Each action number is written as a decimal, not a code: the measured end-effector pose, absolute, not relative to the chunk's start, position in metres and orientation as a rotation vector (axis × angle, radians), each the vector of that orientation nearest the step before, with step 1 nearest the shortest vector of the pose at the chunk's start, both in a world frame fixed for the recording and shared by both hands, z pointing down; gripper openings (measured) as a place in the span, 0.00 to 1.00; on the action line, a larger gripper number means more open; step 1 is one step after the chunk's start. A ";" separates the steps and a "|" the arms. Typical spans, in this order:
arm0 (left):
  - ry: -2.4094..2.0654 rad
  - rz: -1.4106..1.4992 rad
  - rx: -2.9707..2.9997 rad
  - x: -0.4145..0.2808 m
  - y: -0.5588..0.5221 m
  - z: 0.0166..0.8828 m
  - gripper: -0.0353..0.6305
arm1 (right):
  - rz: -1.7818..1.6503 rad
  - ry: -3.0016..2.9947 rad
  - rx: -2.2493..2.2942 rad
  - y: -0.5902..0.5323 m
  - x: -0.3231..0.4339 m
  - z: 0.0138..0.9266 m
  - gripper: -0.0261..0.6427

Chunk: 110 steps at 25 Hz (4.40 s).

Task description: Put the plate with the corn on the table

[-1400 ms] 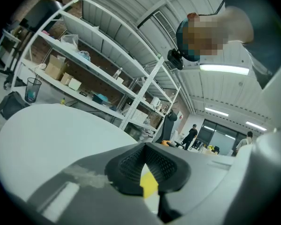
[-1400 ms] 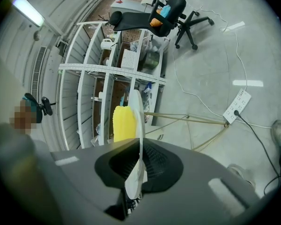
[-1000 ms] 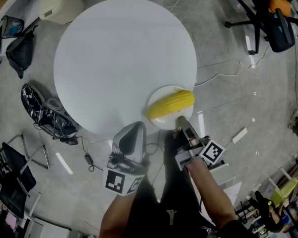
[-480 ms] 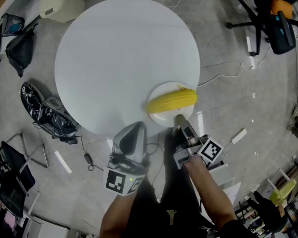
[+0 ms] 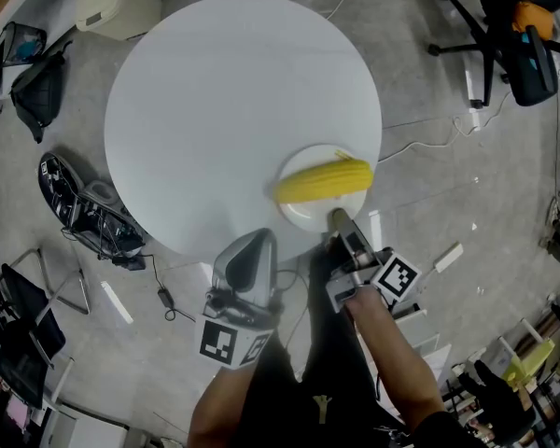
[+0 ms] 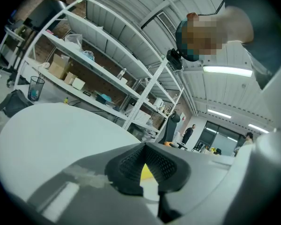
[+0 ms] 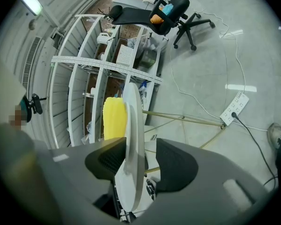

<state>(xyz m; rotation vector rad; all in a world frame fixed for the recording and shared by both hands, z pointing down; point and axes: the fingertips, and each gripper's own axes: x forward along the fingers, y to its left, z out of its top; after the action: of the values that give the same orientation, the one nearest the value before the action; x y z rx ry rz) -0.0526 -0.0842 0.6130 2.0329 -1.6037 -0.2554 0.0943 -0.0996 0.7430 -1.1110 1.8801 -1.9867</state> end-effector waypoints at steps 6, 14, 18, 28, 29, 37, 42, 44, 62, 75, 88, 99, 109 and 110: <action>-1.603 -0.258 2.027 -0.057 -0.089 0.614 0.06 | -1.990 1.896 -1.106 -0.110 0.090 0.743 0.38; -1.608 -0.260 2.015 -0.062 -0.095 0.618 0.06 | -2.002 1.918 -1.086 -0.120 0.079 0.747 0.43; -1.609 -0.263 2.008 -0.067 -0.100 0.619 0.06 | -2.007 1.918 -1.093 -0.126 0.075 0.748 0.45; -1.610 -0.262 1.999 -0.069 -0.107 0.621 0.06 | -2.002 1.923 -1.097 -0.138 0.071 0.747 0.46; -1.611 -0.264 1.996 -0.069 -0.109 0.621 0.06 | -2.001 1.925 -1.094 -0.139 0.069 0.747 0.46; -1.610 -0.271 1.995 -0.073 -0.116 0.622 0.06 | -2.000 1.923 -1.102 -0.149 0.063 0.748 0.47; -1.606 -0.273 1.990 -0.075 -0.120 0.623 0.06 | -2.013 1.916 -1.112 -0.152 0.061 0.749 0.48; -1.604 -0.273 1.990 -0.076 -0.121 0.623 0.06 | -2.014 1.921 -1.113 -0.154 0.061 0.749 0.49; -1.598 -0.277 1.979 -0.081 -0.127 0.625 0.06 | -2.054 1.939 -1.125 -0.155 0.055 0.752 0.55; -1.592 -0.270 1.996 -0.077 -0.121 0.624 0.06 | -2.000 1.956 -1.112 -0.147 0.061 0.743 0.55; -1.573 -0.279 2.036 -0.056 -0.100 0.610 0.06 | -1.958 1.972 -1.133 -0.120 0.083 0.727 0.44; -1.571 -0.291 2.073 -0.048 -0.082 0.581 0.06 | -1.944 1.981 -1.165 -0.092 0.098 0.708 0.40; -1.575 -0.279 2.104 -0.047 -0.071 0.553 0.06 | -1.894 2.025 -1.163 -0.084 0.091 0.673 0.18; -1.578 -0.278 2.106 -0.047 -0.070 0.549 0.06 | -1.878 2.039 -1.161 -0.085 0.089 0.667 0.13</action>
<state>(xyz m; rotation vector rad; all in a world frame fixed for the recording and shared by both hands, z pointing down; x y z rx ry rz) -0.0468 -0.0698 0.5493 2.1065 -1.5778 -0.2778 0.0895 -0.0848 0.6674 -1.1609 2.0393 -1.8777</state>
